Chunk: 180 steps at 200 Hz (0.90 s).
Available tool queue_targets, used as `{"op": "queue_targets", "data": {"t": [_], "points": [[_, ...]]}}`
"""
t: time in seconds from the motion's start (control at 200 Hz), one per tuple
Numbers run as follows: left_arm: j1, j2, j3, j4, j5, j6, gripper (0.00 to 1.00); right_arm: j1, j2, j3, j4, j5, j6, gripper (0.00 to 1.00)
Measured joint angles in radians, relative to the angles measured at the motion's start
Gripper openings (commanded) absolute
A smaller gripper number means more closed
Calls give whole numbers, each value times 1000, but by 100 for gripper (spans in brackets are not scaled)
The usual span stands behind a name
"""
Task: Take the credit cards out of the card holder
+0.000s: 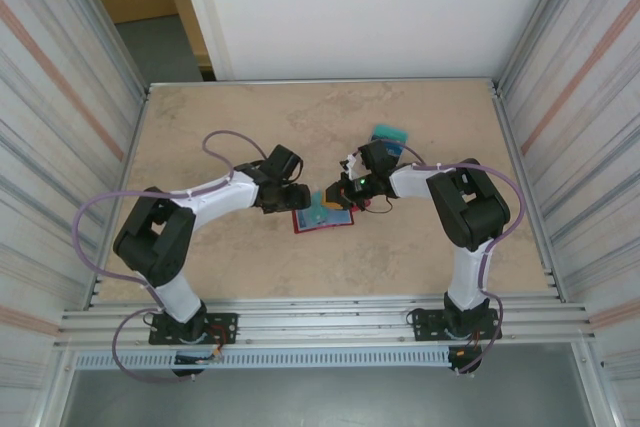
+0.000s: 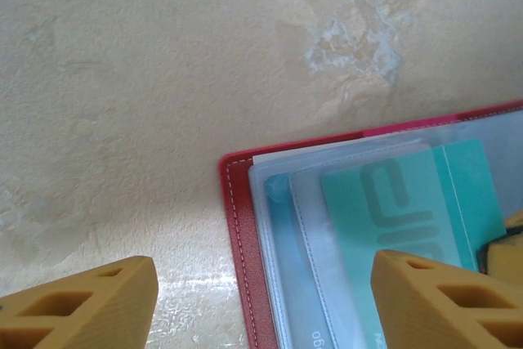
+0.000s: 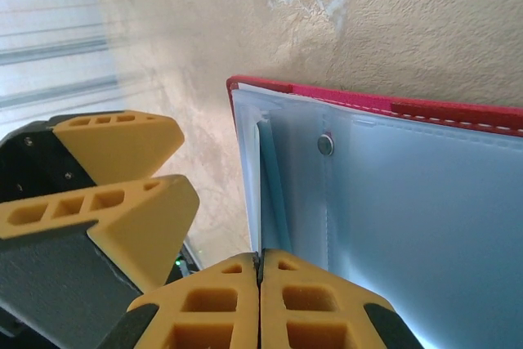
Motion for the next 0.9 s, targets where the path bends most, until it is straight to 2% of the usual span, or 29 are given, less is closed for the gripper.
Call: {"op": "queue_targets", "data": {"t": [0.231,0.416,0.742,0.902], "points": [[-4,31,2,6,11,5,79,0,0,0,0,0,0,12],[-5,68,2,6,23,11,78,0,0,0,10,-2,3,13],[-5,70,0,2,19,11,74,-1,0,-3,24,-4,9,7],[-5,70,-2,2,18,18,73,0,0,-8,23,-5,10,19]]}}
